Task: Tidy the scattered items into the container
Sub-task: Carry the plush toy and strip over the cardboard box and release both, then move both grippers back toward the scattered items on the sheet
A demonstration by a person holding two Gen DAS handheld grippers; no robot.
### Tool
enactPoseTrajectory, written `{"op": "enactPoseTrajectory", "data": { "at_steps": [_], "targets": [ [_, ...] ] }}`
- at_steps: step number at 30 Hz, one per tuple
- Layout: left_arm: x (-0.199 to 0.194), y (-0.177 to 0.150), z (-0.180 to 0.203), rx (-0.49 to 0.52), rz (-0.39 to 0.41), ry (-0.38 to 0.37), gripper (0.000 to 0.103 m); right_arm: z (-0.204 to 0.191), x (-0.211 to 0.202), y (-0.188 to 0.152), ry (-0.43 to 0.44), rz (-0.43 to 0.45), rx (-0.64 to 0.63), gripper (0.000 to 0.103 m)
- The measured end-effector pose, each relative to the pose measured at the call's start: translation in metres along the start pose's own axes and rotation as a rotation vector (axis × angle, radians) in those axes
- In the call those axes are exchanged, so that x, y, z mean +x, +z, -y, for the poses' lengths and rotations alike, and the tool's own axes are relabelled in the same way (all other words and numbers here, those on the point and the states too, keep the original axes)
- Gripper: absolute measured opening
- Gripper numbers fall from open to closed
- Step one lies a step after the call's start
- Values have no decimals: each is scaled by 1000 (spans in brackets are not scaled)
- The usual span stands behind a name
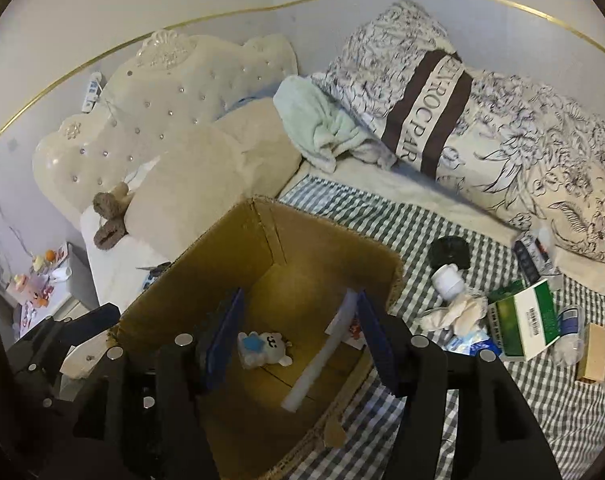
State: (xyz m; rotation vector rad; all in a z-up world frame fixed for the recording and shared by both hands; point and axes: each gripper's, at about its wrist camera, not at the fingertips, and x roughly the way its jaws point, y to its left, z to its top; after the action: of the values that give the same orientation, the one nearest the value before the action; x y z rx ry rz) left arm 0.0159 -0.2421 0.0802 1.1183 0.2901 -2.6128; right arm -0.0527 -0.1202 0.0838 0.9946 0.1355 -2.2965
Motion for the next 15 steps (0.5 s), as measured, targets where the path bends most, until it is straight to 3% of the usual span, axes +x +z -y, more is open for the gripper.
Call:
{"op": "enactPoseTrajectory", "data": {
  "at_steps": [11,15],
  "targets": [
    [-45,4,50,80,90,-39,99,44,-89,-4,-24,126,66,60],
    [-64,6,78,107,126,-73,100,73,-130,-10,-63,190,103,80]
  ]
}}
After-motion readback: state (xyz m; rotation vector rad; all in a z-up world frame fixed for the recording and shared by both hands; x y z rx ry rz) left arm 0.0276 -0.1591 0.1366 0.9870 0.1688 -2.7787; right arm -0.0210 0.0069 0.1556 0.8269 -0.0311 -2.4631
